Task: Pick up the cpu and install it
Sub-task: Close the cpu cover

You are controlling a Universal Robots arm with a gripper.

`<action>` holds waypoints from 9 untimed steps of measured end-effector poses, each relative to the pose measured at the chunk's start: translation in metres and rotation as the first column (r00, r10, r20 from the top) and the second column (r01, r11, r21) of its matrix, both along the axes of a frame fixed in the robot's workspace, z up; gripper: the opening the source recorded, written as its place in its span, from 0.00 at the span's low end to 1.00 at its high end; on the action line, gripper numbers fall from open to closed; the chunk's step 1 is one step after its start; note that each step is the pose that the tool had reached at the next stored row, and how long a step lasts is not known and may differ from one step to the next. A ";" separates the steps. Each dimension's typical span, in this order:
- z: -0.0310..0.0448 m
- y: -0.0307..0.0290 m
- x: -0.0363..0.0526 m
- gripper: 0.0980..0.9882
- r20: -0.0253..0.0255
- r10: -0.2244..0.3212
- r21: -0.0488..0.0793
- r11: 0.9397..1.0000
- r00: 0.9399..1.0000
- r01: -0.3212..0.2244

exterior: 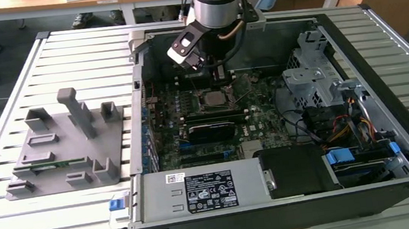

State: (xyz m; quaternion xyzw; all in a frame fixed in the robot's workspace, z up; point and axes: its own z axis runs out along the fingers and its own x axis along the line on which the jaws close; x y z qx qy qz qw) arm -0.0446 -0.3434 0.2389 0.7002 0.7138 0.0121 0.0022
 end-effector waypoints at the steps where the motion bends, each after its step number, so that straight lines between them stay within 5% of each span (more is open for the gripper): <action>1: 0.0008 0.0000 0.0000 0.01 0.000 0.000 0.000 1.000 1.000 0.000; 9: 0.0053 0.0000 0.0000 0.01 0.000 0.000 0.000 1.000 1.000 0.000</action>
